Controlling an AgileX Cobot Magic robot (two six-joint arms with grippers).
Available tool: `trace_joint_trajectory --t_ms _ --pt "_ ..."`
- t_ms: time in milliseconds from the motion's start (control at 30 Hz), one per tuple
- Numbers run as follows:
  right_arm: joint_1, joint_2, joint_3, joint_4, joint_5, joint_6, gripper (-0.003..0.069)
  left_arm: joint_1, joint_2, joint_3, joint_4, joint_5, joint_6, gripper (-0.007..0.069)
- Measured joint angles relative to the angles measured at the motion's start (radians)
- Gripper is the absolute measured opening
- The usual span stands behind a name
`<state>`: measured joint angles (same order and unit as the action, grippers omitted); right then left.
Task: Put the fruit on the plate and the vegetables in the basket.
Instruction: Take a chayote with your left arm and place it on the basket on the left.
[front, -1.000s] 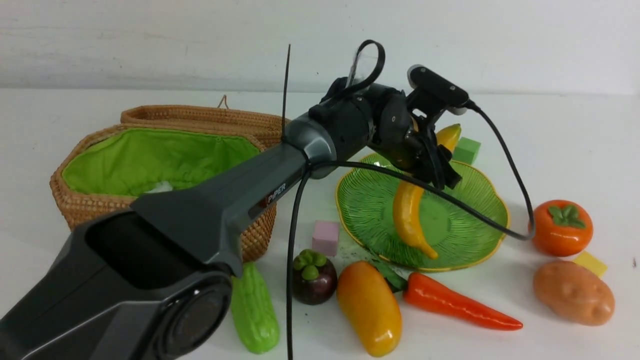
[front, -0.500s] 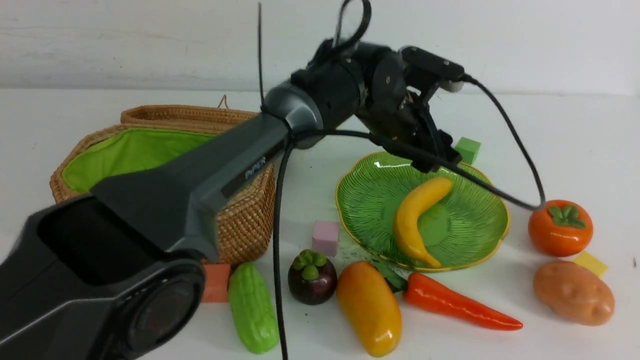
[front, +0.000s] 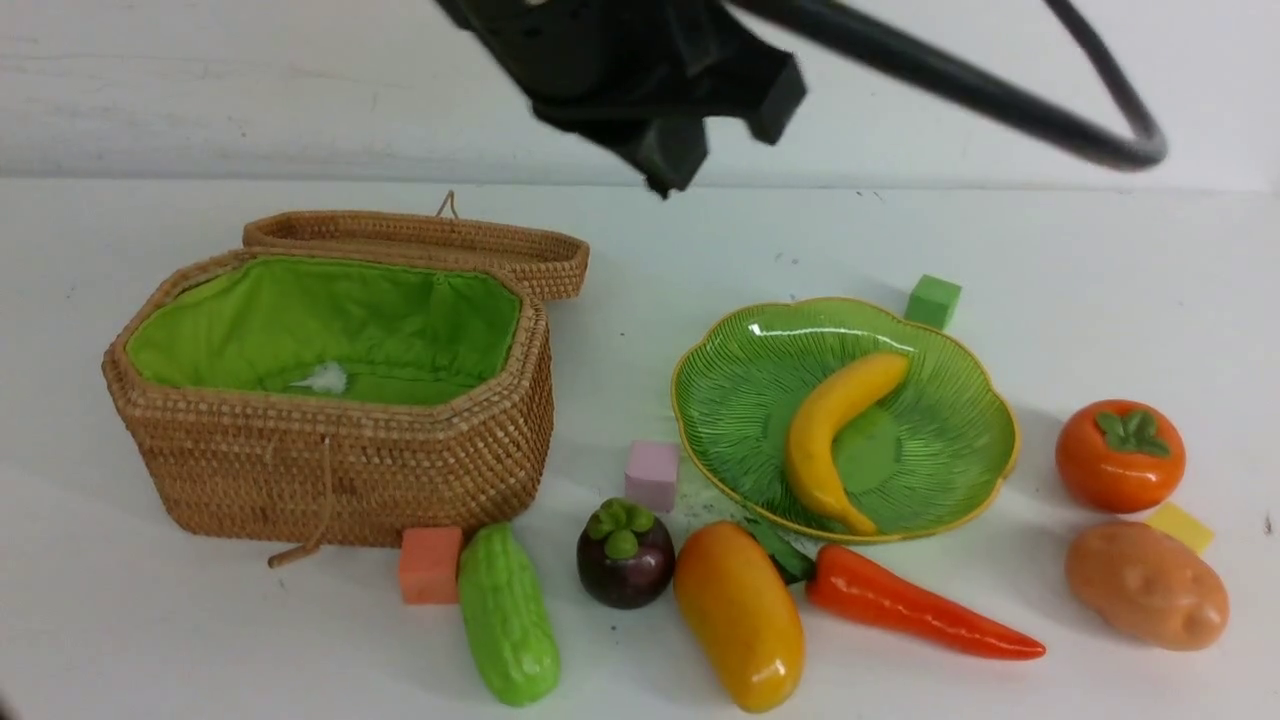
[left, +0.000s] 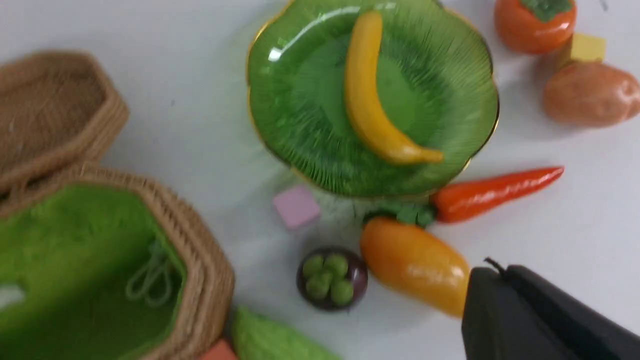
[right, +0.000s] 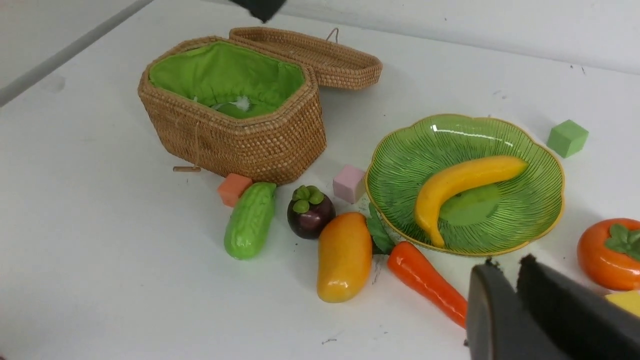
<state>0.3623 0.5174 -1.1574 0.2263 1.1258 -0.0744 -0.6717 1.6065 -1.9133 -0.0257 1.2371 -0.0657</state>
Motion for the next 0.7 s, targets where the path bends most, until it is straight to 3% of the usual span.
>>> trace_joint_trajectory --t_ms 233,333,467,567,700 --pt "0.000 0.000 0.000 0.025 0.005 -0.004 0.0086 0.000 -0.238 0.551 0.005 -0.008 -0.070 -0.0013" --pt "0.000 0.000 0.000 0.035 0.005 -0.004 0.0086 0.000 -0.252 0.759 0.005 -0.121 -0.154 -0.0013" --pt "0.000 0.001 0.000 0.049 -0.005 -0.004 0.0086 0.000 -0.200 0.852 0.005 -0.265 -0.241 0.0031" --pt "0.000 0.001 0.000 0.057 -0.008 -0.017 0.0086 0.000 -0.121 0.851 0.005 -0.331 -0.298 0.0173" --pt "0.000 0.001 0.000 0.068 -0.010 -0.040 0.0086 -0.001 -0.024 0.825 0.031 -0.395 -0.440 0.0422"
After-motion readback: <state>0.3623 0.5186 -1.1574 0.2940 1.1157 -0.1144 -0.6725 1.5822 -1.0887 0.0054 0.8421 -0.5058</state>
